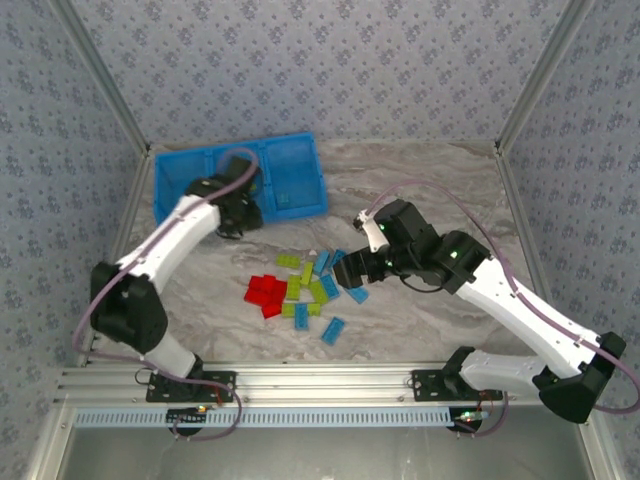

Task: Sort the legos into containers by color

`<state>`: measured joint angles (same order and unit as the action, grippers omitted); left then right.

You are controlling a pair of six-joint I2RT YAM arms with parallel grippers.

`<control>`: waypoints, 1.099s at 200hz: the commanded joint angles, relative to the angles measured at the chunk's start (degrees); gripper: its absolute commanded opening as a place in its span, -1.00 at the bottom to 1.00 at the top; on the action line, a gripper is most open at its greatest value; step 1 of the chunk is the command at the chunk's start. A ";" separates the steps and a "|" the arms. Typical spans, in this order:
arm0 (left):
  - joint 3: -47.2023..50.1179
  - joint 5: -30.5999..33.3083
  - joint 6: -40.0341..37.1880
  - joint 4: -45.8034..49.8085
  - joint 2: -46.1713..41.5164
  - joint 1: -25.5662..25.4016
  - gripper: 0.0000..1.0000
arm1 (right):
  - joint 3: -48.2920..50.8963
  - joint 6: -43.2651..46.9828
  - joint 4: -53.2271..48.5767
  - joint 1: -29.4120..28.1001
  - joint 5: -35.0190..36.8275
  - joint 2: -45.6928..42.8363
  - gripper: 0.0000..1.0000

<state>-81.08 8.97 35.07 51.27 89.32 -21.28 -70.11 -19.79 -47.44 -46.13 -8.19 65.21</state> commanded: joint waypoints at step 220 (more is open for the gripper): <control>-7.08 -11.53 -13.46 5.43 -6.04 14.10 0.06 | -6.04 -34.67 1.79 3.62 18.87 26.98 0.77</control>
<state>-94.74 -1.85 24.58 54.54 92.53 1.87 -77.52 -47.05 -45.19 -45.34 9.63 87.88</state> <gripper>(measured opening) 0.529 0.904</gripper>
